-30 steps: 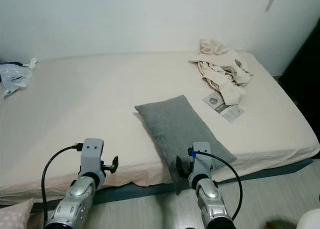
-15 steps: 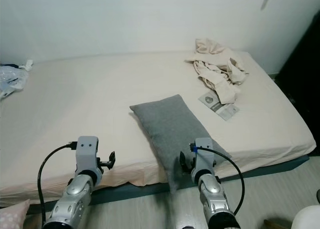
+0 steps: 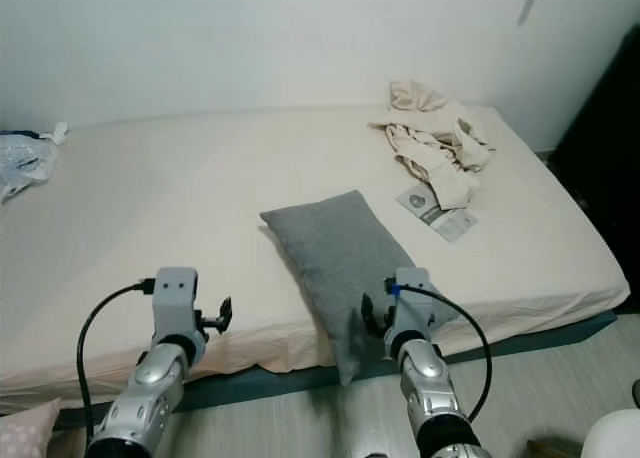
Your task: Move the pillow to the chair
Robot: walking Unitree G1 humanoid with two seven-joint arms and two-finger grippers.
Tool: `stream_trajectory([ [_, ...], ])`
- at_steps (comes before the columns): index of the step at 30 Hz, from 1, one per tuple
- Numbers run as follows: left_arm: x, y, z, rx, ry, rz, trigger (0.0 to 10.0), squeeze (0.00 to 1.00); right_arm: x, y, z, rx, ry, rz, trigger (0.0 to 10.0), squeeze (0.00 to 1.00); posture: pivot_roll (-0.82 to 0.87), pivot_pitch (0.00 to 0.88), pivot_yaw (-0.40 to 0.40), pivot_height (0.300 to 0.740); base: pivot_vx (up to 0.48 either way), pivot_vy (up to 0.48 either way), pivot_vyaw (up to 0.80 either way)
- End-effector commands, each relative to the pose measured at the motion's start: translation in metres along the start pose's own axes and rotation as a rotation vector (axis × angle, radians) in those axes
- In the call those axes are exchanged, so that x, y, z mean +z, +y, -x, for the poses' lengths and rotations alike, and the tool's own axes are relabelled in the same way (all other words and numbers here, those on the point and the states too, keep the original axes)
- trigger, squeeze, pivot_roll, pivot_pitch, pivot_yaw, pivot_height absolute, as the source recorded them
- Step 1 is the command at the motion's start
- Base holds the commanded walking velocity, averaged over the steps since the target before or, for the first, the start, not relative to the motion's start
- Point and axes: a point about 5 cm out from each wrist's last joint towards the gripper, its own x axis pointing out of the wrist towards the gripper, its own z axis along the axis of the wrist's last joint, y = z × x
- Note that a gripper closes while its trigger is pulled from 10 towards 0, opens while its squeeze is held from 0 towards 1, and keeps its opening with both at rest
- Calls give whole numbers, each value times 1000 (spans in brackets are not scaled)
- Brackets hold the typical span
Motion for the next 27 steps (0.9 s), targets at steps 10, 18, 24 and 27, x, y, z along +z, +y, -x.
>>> stream_trajectory([
  [10,-9,12,-1,28,58,-55,10000,0,-9,-6,3,8,61,-96,10000,0,2,106,11,716,0,0,0],
  [18,-14,19,-1,46,86,-40,10000,0,-20,-9,11,19,94,-54,10000,0,-15,116,7,701,0,0,0],
  [24,-26,18,4,29,125,-91,10000,0,-25,-10,13,35,148,145,10000,0,-38,121,-36,686,0,0,0],
  [27,-28,18,6,64,123,-48,10000,0,-22,-12,13,33,137,169,10000,0,-37,124,-52,686,0,0,0],
])
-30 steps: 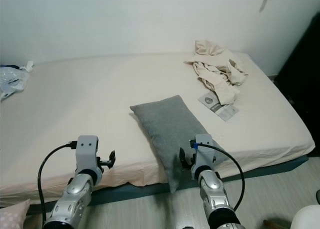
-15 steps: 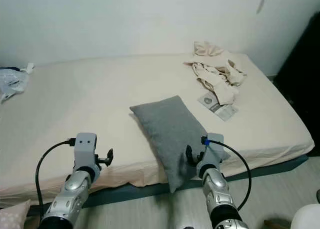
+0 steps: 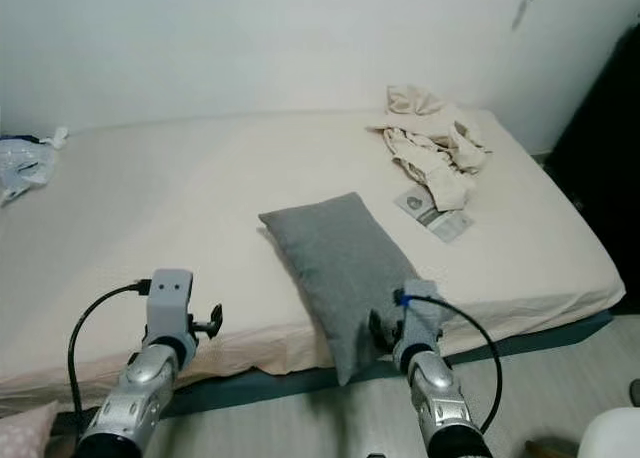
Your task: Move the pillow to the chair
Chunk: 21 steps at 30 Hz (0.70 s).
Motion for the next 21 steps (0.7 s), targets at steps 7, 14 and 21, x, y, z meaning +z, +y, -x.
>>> stream_trajectory([
  [7,-13,-2,6,22,33,26,10000,0,1,4,1,22,-9,-40,10000,0,-40,137,-60,666,0,0,0],
  [14,-14,-5,9,17,34,29,10000,0,1,3,1,-5,1,-36,10000,0,-40,142,-52,652,0,0,0],
  [21,-10,-7,8,6,23,26,10000,0,2,6,1,10,-4,-58,10000,0,-36,141,-48,632,0,0,0],
])
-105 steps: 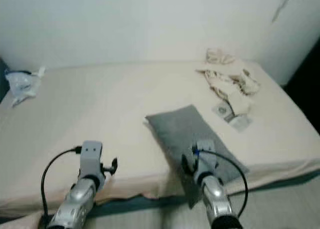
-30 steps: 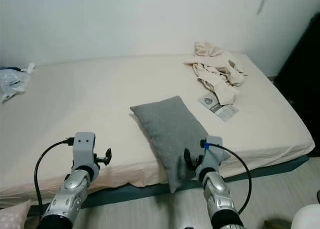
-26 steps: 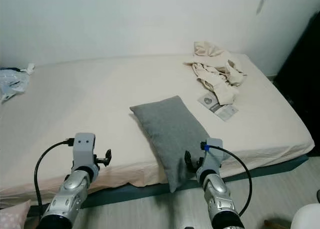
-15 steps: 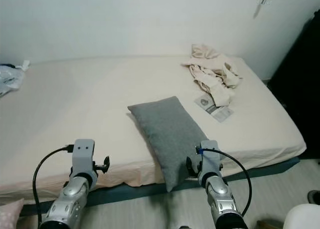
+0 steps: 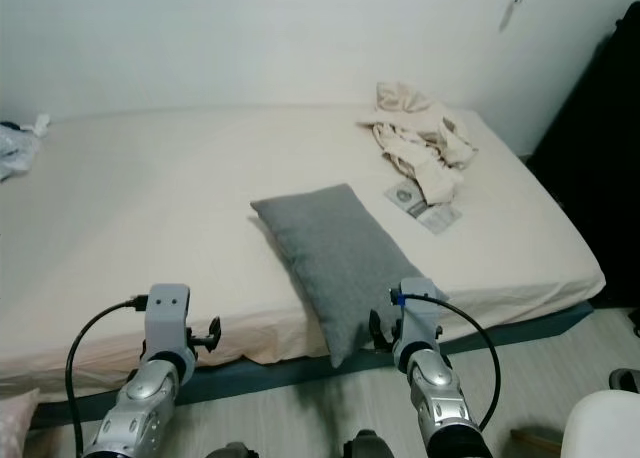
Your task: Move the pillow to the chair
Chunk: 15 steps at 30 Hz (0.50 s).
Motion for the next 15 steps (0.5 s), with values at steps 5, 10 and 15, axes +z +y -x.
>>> stream_trajectory([
  [5,-5,-5,2,-24,29,-4,10000,0,-5,1,2,-12,17,-41,10000,0,-32,144,-40,622,0,0,0],
  [10,-6,-6,4,-41,30,-20,10000,0,-5,1,4,-19,-1,-75,10000,0,-27,146,-26,622,0,0,0],
  [15,-3,-4,4,-45,21,-21,10000,0,-4,2,7,0,-47,-138,10000,0,-20,152,-18,597,0,0,0],
])
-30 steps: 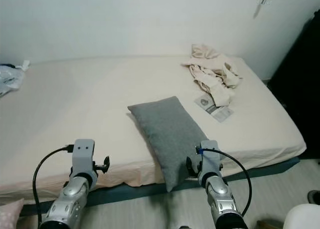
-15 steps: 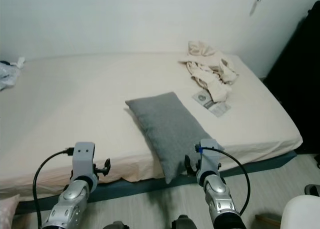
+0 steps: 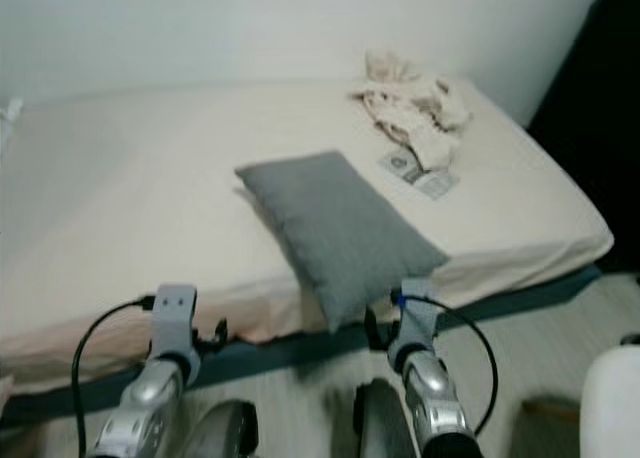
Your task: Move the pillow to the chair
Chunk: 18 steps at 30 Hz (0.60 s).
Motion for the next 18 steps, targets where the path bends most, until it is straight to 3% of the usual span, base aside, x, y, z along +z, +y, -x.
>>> stream_trajectory([
  [1,-3,3,2,0,11,-19,10000,0,0,1,1,-2,-20,-33,10000,0,-18,157,-13,587,0,0,0],
  [5,0,5,3,-5,0,-17,10000,0,13,5,3,32,-143,-87,10000,0,-13,163,-5,582,0,0,0],
  [14,3,7,8,-32,-17,-4,10000,0,22,6,2,73,-235,-200,10000,0,20,178,20,582,0,0,0],
  [18,5,11,10,-34,-40,20,10000,0,30,17,3,218,-296,-331,10000,0,25,177,22,582,0,0,0],
])
